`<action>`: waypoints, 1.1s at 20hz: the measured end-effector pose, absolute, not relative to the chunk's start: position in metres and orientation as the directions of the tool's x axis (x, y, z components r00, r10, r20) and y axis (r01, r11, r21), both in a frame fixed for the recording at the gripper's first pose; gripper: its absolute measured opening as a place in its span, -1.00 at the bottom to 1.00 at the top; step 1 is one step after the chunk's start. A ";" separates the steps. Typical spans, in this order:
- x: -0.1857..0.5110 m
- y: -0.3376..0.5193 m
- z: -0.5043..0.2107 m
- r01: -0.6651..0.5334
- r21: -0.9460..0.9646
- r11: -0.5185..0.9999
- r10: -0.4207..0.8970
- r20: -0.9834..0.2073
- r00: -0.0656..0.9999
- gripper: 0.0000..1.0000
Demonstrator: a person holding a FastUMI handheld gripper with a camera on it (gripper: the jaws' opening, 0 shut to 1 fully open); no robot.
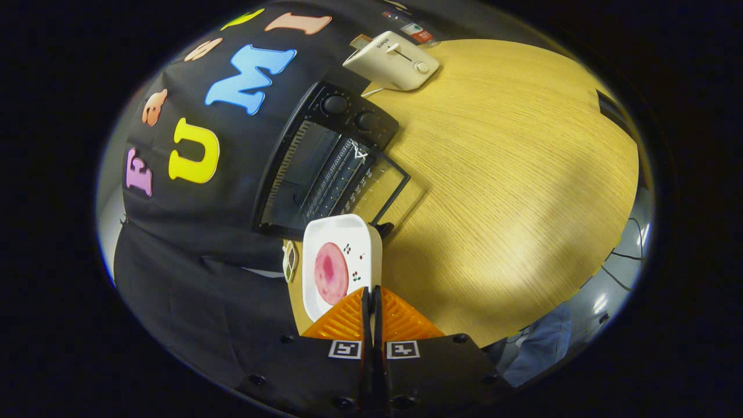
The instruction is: Open the toaster oven, put the food inside, and close the toaster oven door.
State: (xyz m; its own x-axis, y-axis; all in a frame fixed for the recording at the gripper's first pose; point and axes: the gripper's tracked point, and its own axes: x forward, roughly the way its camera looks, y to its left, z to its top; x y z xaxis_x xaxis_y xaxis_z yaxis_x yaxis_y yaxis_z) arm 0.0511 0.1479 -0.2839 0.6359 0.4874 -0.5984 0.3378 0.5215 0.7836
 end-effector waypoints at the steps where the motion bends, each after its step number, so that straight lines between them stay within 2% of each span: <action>1: 0.059 0.149 -0.283 0.347 0.789 0.507 0.476 -0.591 0.651 -0.96; 5: 0.095 0.159 -0.284 0.373 0.811 0.450 0.430 -0.563 0.705 -0.97; 15: 0.192 0.192 -0.289 0.434 0.842 0.319 0.388 -0.534 0.751 -0.97; 22: 0.259 0.195 -0.306 0.498 0.844 0.201 0.285 -0.537 0.794 -0.96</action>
